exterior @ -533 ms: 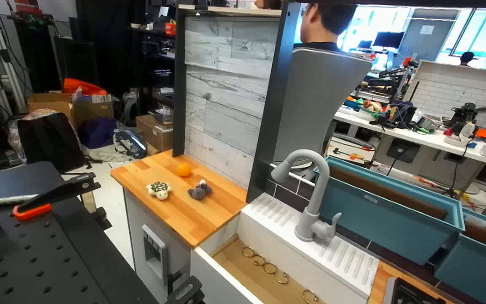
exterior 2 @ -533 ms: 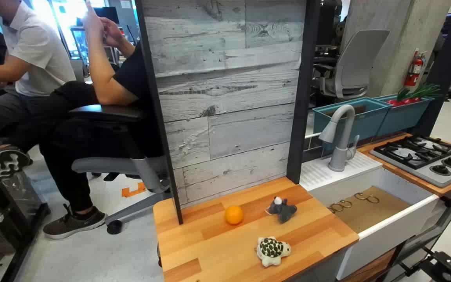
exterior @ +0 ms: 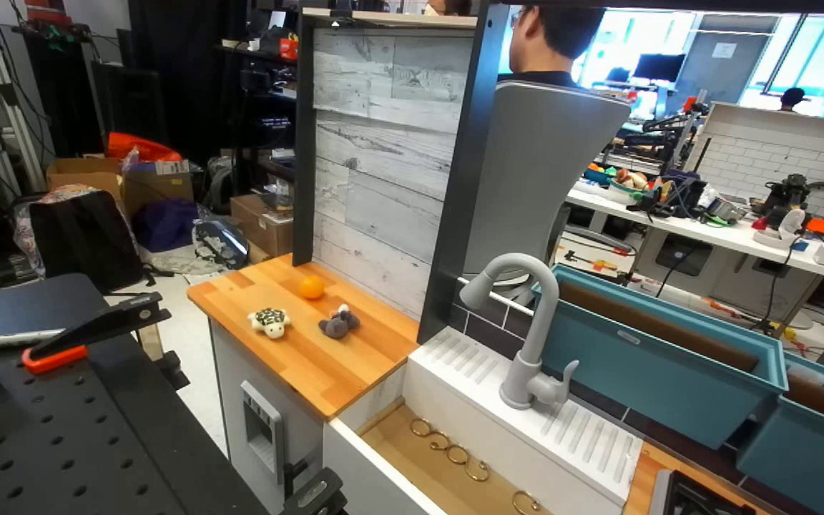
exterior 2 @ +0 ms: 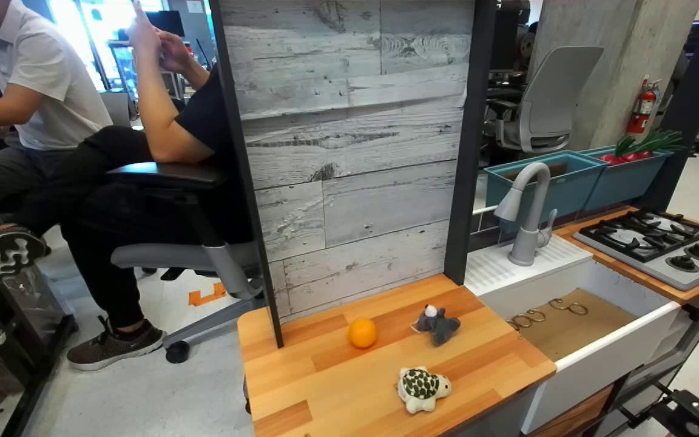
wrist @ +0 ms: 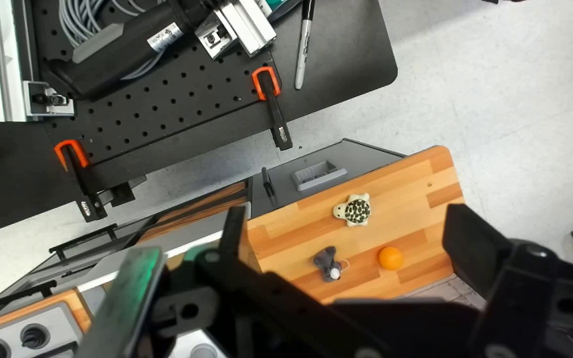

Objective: Move the white plush toy

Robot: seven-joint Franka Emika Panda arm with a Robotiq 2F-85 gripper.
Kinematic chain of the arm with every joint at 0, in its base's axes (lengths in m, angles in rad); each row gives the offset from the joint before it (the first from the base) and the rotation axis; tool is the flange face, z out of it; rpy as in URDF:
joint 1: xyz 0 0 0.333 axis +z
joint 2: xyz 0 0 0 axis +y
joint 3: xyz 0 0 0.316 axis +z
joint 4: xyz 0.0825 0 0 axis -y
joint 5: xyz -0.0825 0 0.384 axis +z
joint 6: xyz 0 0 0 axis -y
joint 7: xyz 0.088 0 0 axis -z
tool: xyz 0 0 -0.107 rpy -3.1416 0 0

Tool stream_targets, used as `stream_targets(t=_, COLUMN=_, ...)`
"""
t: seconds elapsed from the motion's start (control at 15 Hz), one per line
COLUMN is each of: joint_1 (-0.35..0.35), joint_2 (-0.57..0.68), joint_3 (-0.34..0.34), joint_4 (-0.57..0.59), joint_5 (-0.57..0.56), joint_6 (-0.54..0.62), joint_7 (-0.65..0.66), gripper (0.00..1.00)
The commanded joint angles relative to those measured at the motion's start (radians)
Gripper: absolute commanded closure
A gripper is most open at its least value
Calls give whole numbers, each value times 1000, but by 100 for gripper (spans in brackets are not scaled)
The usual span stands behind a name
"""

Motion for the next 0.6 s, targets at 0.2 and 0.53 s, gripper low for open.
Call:
stream_targets(t=0.2, joint_1=-7, joint_2=92, joint_3=23, joint_4=32, joint_5=-26, joint_6=31, joint_7=55, gripper=0)
stream_targets(t=0.53, joint_1=-3, joint_2=337, joint_3=93, joint_4=95, joint_5=-194, joint_6=184, joint_7=241, gripper=0)
